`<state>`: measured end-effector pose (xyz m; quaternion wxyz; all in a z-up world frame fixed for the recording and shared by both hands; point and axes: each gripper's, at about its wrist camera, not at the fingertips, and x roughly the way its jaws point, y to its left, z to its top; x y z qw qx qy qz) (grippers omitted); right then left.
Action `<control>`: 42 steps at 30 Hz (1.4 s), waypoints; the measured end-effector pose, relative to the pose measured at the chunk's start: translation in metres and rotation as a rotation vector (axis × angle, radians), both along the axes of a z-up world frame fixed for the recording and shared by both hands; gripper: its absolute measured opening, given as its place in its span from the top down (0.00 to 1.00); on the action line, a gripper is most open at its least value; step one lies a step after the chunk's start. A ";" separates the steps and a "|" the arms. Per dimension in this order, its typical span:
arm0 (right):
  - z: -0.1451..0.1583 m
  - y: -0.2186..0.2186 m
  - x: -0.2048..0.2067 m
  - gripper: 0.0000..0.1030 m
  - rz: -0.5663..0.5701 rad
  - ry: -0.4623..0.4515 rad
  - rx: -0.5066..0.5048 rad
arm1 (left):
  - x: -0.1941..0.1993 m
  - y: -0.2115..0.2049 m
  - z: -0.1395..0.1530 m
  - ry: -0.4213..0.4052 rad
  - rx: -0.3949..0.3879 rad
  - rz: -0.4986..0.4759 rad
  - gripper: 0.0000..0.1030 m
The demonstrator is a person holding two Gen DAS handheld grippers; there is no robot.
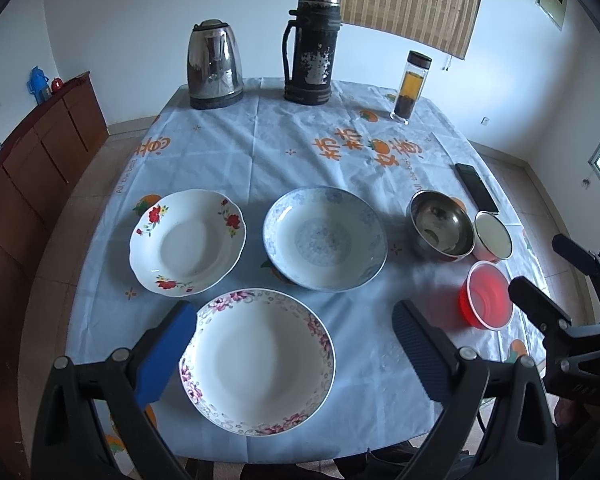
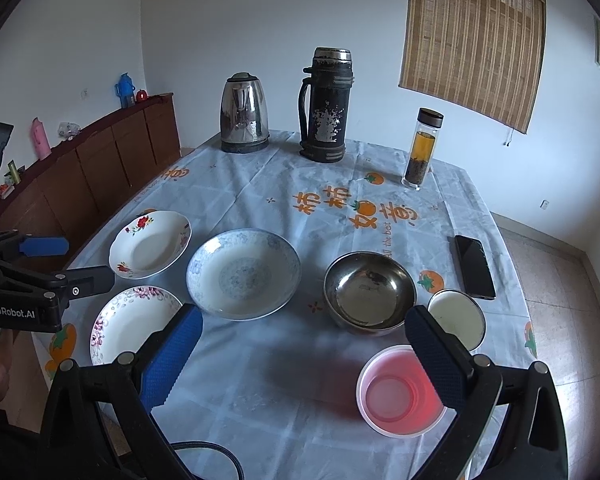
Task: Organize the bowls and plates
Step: 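Move both tools to the pink-flower plate rim and close on it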
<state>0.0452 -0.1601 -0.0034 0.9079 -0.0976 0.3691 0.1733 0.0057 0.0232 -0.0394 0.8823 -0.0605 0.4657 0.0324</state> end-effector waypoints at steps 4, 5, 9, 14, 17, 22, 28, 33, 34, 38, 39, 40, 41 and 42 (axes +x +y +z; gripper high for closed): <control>-0.005 0.005 0.004 0.01 0.017 0.008 -0.005 | 0.008 0.013 -0.005 0.041 -0.022 0.031 0.03; -0.007 0.007 0.005 0.01 0.022 0.009 -0.008 | 0.007 0.017 -0.009 0.054 -0.041 0.042 0.03; -0.018 0.016 0.013 0.10 0.055 0.032 -0.015 | 0.010 0.039 -0.024 0.099 -0.090 0.093 0.08; -0.041 0.030 0.026 0.24 0.103 0.102 -0.032 | 0.009 0.070 -0.044 0.154 -0.143 0.167 0.19; -0.056 0.042 0.032 0.30 0.143 0.134 -0.049 | 0.006 0.084 -0.057 0.178 -0.132 0.198 0.25; -0.085 0.064 0.039 0.44 0.218 0.226 -0.070 | 0.005 0.101 -0.086 0.260 -0.128 0.224 0.48; -0.118 0.091 0.041 0.60 0.299 0.357 -0.095 | -0.003 0.113 -0.115 0.335 -0.169 0.234 0.72; -0.135 0.107 0.039 0.68 0.336 0.413 -0.112 | -0.004 0.118 -0.127 0.354 -0.205 0.235 0.77; -0.138 0.109 0.039 0.68 0.339 0.425 -0.111 | -0.005 0.118 -0.128 0.358 -0.211 0.235 0.77; -0.145 0.116 0.039 0.68 0.351 0.450 -0.112 | -0.004 0.118 -0.135 0.370 -0.239 0.226 0.77; -0.147 0.117 0.039 0.68 0.354 0.457 -0.111 | -0.004 0.117 -0.136 0.371 -0.238 0.221 0.77; -0.149 0.119 0.039 0.68 0.357 0.467 -0.109 | -0.004 0.117 -0.136 0.371 -0.237 0.219 0.77; -0.151 0.120 0.039 0.68 0.360 0.475 -0.106 | -0.003 0.117 -0.136 0.372 -0.238 0.216 0.77; -0.153 0.121 0.039 0.70 0.363 0.484 -0.101 | -0.002 0.117 -0.137 0.373 -0.242 0.215 0.77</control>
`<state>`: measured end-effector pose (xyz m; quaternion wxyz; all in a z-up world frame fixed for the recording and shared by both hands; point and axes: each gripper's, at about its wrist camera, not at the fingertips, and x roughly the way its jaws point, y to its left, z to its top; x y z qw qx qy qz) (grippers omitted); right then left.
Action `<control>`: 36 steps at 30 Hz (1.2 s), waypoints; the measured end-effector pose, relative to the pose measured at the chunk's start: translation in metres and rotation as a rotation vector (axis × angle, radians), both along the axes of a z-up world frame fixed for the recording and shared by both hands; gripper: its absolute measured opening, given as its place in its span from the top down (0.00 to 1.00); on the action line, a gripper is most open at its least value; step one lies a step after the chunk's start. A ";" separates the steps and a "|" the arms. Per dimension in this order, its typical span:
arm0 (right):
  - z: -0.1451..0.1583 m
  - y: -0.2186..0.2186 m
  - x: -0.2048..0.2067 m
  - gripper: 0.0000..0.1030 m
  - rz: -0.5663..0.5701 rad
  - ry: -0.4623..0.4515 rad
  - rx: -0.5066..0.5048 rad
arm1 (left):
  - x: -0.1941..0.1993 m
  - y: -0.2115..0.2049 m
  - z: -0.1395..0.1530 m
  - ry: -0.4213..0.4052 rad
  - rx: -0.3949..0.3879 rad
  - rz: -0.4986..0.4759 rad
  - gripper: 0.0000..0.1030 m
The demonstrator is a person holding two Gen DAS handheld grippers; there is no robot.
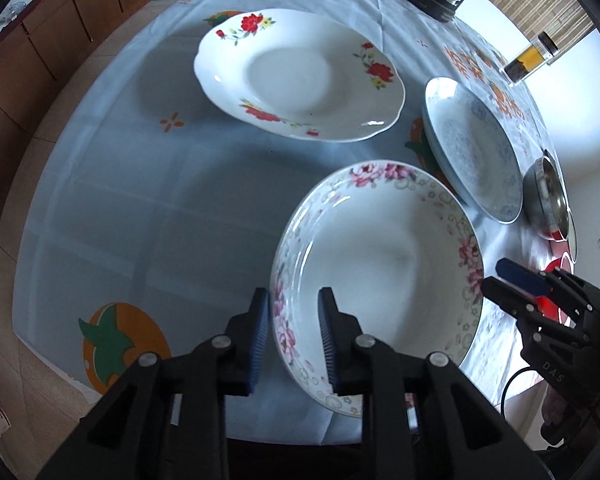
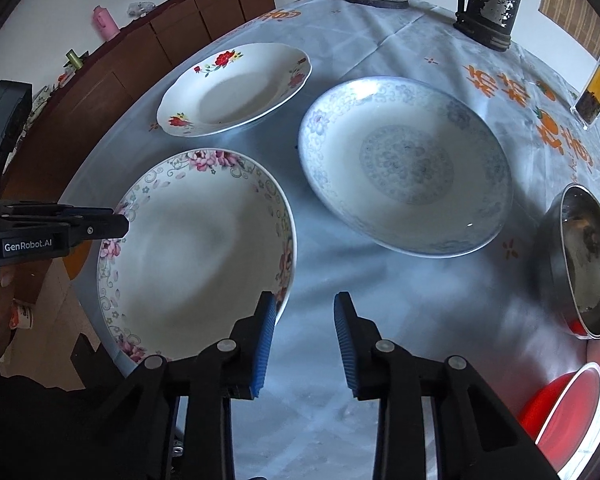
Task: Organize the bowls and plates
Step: 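Move both tools to the pink-flower plate rim and close on it, then lift the pink-flower plate with both tools and carry it over the blue-pattern plate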
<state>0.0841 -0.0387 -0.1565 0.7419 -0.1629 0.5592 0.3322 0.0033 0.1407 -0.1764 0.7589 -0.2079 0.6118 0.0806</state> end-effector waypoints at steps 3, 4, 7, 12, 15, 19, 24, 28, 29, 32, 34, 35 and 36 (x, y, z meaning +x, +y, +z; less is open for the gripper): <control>-0.005 0.003 0.000 0.75 0.003 0.021 0.002 | -0.001 0.001 -0.003 0.003 -0.010 0.000 0.79; -0.006 0.003 0.000 0.75 0.002 0.025 0.003 | -0.001 0.002 -0.004 0.005 -0.013 0.000 0.80; -0.008 0.005 0.001 0.80 0.001 0.040 0.013 | -0.001 0.003 -0.007 0.006 -0.021 0.003 0.82; -0.012 0.008 0.003 0.81 0.003 0.050 0.017 | 0.002 0.003 -0.008 0.008 -0.018 0.003 0.85; -0.014 0.010 0.004 0.88 0.007 0.060 0.021 | 0.002 0.003 -0.009 0.007 -0.013 -0.003 0.88; -0.015 0.011 0.005 0.89 0.003 0.066 0.029 | 0.001 0.005 -0.009 0.010 -0.002 0.002 0.95; -0.016 0.007 0.009 0.90 -0.024 0.087 0.053 | 0.001 0.005 -0.010 0.010 0.006 -0.001 0.97; -0.017 0.007 0.009 0.90 -0.024 0.087 0.058 | 0.002 0.005 -0.011 0.007 0.007 0.006 0.97; -0.017 0.007 0.009 0.90 -0.022 0.085 0.058 | 0.002 0.004 -0.011 0.006 0.010 0.005 0.97; -0.017 0.006 0.008 0.90 -0.016 0.078 0.058 | 0.002 0.003 -0.011 0.008 0.008 0.010 0.97; -0.017 0.006 0.008 0.90 -0.014 0.076 0.059 | 0.000 0.002 -0.011 0.007 0.003 0.014 0.97; -0.017 0.006 0.007 0.90 -0.013 0.074 0.058 | 0.000 0.001 -0.011 0.008 0.003 0.014 0.97; -0.017 0.006 0.007 0.90 -0.011 0.073 0.057 | 0.000 -0.001 -0.011 0.011 0.006 0.011 0.97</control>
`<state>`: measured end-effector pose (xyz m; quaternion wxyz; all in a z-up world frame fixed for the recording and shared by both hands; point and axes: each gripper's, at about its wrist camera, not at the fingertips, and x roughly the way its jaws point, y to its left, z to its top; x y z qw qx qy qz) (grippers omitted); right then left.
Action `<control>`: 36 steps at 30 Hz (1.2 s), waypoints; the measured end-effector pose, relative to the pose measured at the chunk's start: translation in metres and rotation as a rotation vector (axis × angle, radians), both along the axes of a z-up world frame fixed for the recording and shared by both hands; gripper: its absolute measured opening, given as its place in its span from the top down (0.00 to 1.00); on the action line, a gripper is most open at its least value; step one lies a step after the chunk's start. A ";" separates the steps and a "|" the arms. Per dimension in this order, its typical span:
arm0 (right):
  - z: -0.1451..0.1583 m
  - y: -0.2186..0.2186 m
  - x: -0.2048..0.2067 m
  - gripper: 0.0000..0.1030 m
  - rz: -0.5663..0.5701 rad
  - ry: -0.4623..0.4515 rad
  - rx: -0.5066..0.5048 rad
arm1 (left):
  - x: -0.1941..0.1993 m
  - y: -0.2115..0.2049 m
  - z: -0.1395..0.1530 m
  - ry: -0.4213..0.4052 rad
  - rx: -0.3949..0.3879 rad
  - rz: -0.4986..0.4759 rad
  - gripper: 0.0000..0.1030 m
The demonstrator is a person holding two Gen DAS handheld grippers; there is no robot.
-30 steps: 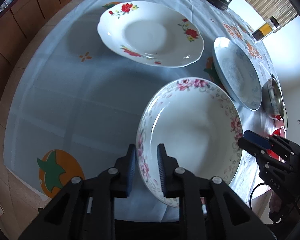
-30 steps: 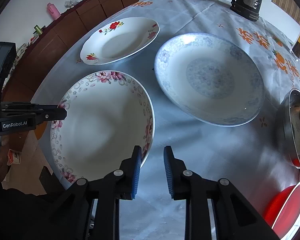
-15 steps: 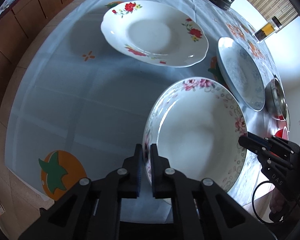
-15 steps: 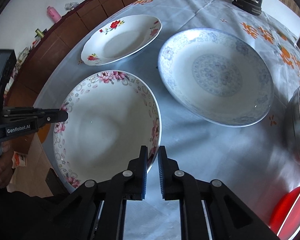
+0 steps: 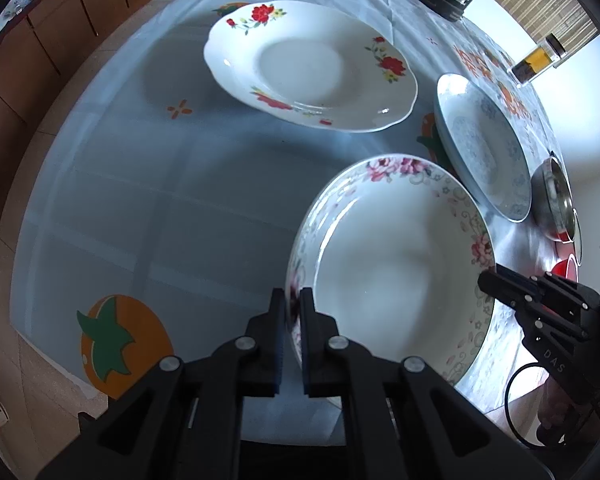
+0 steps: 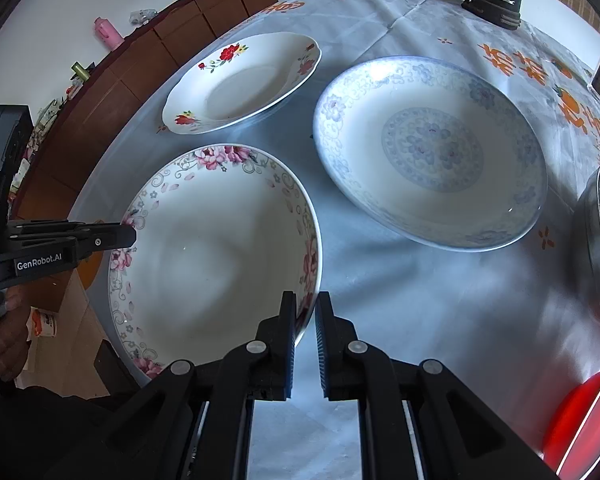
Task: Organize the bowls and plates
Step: 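Lift the pink-flower plate with both tools and carry it over the blue-pattern plate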
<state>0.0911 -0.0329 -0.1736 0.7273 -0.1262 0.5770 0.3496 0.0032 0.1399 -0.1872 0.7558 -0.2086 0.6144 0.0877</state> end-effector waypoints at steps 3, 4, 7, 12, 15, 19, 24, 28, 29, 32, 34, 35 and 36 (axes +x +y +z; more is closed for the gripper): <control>0.000 -0.002 -0.001 0.90 0.004 -0.002 -0.002 | 0.002 -0.003 0.002 0.010 0.011 -0.010 0.97; 0.001 -0.003 -0.002 0.90 0.004 -0.001 -0.003 | 0.002 -0.004 0.003 0.012 0.011 -0.012 0.97; 0.002 -0.006 -0.002 0.90 0.000 -0.004 -0.003 | 0.003 -0.006 0.005 0.012 0.015 -0.021 0.97; 0.007 -0.011 0.000 0.90 -0.003 -0.016 -0.001 | 0.006 -0.008 0.011 0.009 0.021 -0.030 0.97; 0.011 -0.014 0.001 0.90 -0.009 -0.019 0.005 | 0.009 -0.009 0.013 0.001 0.023 -0.036 0.97; 0.015 -0.018 0.003 0.90 -0.020 -0.030 0.010 | 0.016 -0.015 0.015 -0.012 0.026 -0.047 0.97; 0.019 -0.025 0.009 0.90 -0.038 -0.041 0.014 | 0.019 -0.019 0.020 -0.028 0.027 -0.063 0.98; 0.022 -0.031 0.014 0.90 -0.053 -0.049 0.015 | 0.021 -0.022 0.024 -0.039 0.029 -0.080 0.98; 0.022 -0.033 0.015 0.90 -0.057 -0.050 0.015 | 0.022 -0.023 0.024 -0.041 0.029 -0.084 0.98; 0.023 -0.037 0.018 0.90 -0.069 -0.055 0.017 | 0.024 -0.025 0.027 -0.047 0.031 -0.094 0.98; 0.024 -0.040 0.019 0.90 -0.077 -0.057 0.018 | 0.026 -0.027 0.029 -0.050 0.033 -0.099 0.98; 0.024 -0.041 0.020 0.90 -0.080 -0.057 0.019 | 0.027 -0.029 0.029 -0.051 0.035 -0.102 0.98; 0.024 -0.042 0.021 0.90 -0.082 -0.058 0.020 | 0.029 -0.030 0.030 -0.051 0.036 -0.105 0.98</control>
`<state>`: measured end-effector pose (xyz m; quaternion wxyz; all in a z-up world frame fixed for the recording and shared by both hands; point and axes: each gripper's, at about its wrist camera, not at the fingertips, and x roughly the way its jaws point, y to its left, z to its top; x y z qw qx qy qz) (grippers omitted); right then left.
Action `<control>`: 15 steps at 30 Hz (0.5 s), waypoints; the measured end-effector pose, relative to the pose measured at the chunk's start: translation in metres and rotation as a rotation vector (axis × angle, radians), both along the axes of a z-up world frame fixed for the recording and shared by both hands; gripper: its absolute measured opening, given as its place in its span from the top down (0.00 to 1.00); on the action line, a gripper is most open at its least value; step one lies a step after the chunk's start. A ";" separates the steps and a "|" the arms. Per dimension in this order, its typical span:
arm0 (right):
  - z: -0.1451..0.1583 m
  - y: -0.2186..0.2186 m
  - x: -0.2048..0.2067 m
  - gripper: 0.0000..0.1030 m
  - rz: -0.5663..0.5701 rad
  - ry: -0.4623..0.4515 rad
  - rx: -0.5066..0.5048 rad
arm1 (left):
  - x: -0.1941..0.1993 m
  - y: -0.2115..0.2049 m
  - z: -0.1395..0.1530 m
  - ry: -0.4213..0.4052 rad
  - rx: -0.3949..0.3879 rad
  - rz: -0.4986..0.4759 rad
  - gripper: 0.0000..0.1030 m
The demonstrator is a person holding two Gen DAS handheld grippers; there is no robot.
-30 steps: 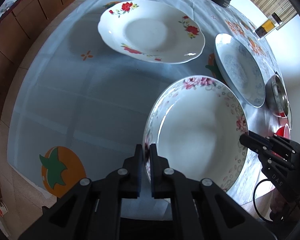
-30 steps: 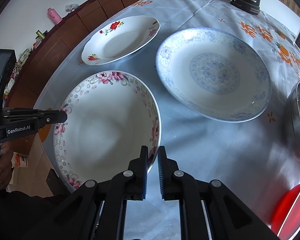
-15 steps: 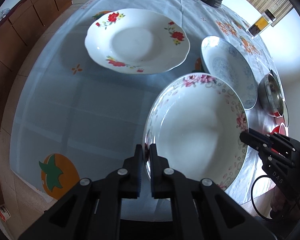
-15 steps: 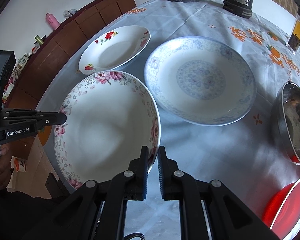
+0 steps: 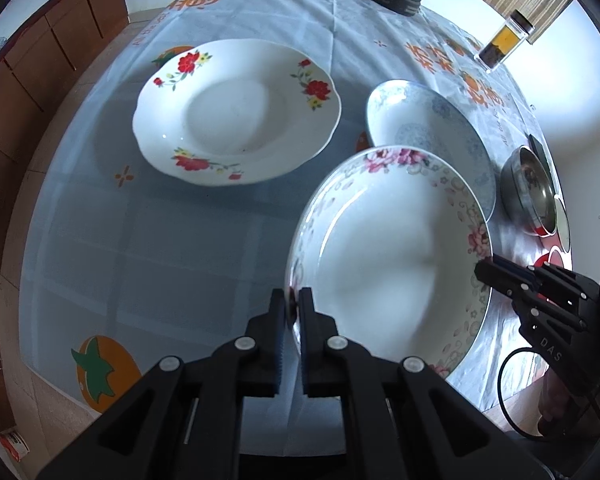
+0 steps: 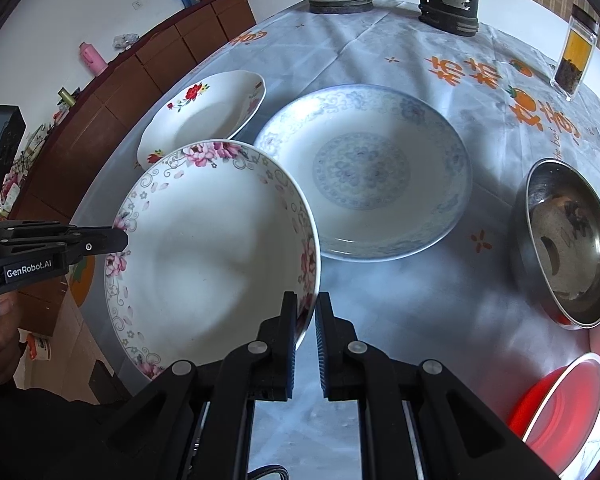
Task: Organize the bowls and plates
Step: 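Lift the pink-flower plate with both tools and carry it over the blue-pattern plate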
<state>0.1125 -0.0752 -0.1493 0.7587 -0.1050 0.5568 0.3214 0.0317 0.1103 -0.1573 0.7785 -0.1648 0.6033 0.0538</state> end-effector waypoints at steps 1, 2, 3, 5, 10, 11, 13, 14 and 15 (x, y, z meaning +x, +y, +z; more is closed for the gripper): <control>0.000 -0.001 0.001 0.90 -0.002 -0.001 0.001 | 0.003 -0.003 0.000 0.000 0.001 -0.002 0.98; 0.000 -0.001 0.002 0.90 -0.005 -0.001 0.001 | 0.004 -0.003 0.000 0.001 0.005 -0.003 0.98; 0.001 -0.002 0.003 0.91 -0.007 -0.001 0.003 | 0.005 -0.004 0.001 0.001 0.010 -0.002 0.98; 0.001 -0.003 0.004 0.91 -0.004 -0.001 0.009 | 0.007 -0.004 0.001 0.001 0.012 0.001 0.98; 0.003 -0.003 0.005 0.91 0.004 -0.005 0.009 | 0.007 -0.005 0.005 -0.001 0.010 0.004 0.98; 0.005 -0.003 0.005 0.91 0.004 -0.009 0.010 | 0.007 -0.005 0.007 -0.004 0.010 0.004 0.98; 0.008 -0.004 0.007 0.91 0.001 -0.014 0.017 | 0.008 -0.005 0.010 -0.013 0.012 0.003 0.98; 0.009 -0.004 0.007 0.91 0.000 -0.015 0.019 | 0.008 -0.005 0.012 -0.016 0.015 0.003 0.98; 0.010 -0.005 0.008 0.91 -0.001 -0.016 0.021 | 0.009 -0.005 0.013 -0.019 0.017 0.002 0.98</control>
